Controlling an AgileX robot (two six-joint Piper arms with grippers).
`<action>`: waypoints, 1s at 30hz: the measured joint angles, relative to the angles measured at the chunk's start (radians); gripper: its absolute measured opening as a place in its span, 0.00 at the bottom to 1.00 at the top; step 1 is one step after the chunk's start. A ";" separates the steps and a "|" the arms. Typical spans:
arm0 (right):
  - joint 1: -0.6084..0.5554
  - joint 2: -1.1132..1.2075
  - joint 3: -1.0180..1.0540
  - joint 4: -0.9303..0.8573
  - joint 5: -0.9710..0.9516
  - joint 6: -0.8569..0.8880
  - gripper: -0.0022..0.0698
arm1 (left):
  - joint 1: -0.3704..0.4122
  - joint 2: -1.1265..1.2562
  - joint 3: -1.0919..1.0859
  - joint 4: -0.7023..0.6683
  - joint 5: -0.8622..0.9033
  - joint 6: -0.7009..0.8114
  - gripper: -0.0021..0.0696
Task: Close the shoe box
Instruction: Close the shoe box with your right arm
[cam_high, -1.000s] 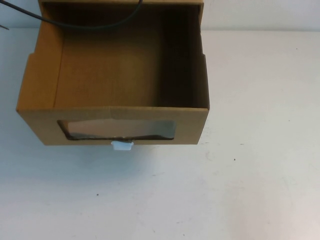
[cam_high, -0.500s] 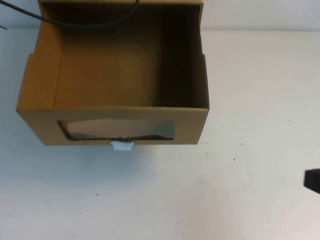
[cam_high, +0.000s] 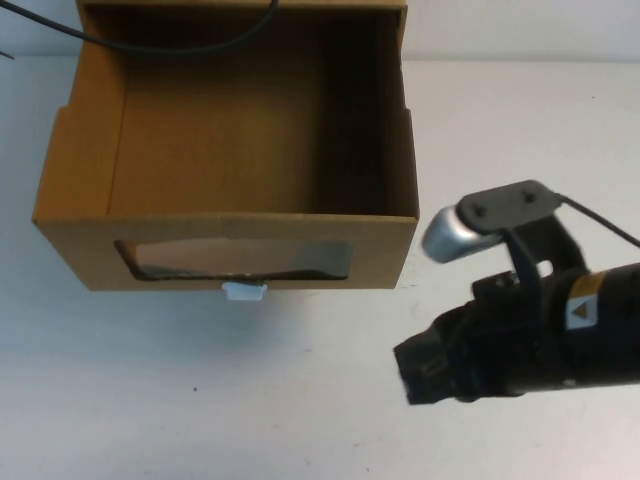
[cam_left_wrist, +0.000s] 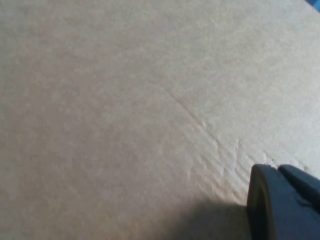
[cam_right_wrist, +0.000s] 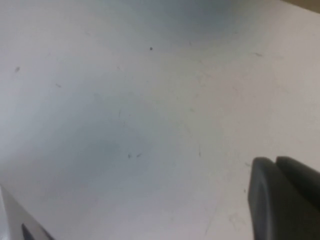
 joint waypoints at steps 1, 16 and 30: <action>0.036 0.015 0.000 -0.040 -0.032 0.042 0.01 | 0.000 0.000 0.000 0.000 0.000 0.000 0.02; 0.250 0.216 0.079 -0.646 -0.652 0.451 0.01 | 0.000 0.002 0.000 0.000 0.000 -0.004 0.02; 0.250 0.411 0.067 -0.606 -0.750 0.451 0.01 | 0.000 0.002 0.000 -0.002 0.000 -0.006 0.02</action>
